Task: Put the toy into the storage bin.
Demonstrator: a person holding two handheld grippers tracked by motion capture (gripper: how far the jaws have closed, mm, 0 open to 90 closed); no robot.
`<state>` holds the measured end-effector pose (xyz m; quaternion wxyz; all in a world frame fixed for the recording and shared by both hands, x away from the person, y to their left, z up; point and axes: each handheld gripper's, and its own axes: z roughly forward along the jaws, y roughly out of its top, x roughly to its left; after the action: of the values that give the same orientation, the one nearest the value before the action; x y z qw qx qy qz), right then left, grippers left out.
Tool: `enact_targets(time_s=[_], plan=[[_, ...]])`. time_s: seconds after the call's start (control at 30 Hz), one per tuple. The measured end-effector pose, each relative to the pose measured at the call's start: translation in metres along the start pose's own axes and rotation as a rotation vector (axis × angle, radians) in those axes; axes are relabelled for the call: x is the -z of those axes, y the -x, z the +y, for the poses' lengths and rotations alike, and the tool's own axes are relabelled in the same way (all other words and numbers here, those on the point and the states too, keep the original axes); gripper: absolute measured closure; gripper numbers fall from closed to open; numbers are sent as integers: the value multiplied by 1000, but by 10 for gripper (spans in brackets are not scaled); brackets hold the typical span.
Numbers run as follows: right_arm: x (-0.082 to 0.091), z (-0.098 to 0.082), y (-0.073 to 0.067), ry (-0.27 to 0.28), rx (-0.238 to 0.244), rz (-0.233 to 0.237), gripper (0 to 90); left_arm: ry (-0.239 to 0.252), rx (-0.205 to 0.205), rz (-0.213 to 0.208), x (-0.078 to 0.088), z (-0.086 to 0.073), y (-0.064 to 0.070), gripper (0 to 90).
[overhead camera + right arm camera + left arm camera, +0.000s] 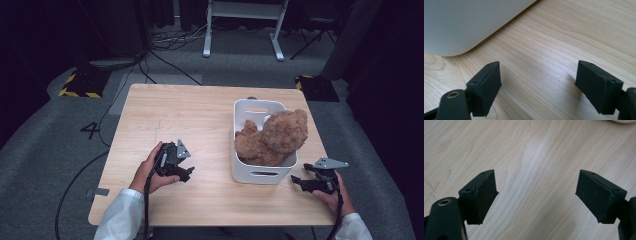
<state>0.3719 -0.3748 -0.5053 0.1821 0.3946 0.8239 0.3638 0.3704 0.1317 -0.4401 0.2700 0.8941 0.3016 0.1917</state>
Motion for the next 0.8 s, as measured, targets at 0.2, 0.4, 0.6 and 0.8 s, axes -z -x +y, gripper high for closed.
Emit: enact_targets(time_s=[0.2,0.4,0.6,0.8], plan=[[0,0,0,0,0,0,202,-22,13,-2,-2,-11,-2,171],[0,0,0,0,0,0,202,-35,25,6,-2,-22,-4,171],[0,0,0,0,0,0,201,-49,38,8,-3,-33,-5,171],[0,0,0,0,0,0,201,-52,64,10,-4,-45,-5,168]])
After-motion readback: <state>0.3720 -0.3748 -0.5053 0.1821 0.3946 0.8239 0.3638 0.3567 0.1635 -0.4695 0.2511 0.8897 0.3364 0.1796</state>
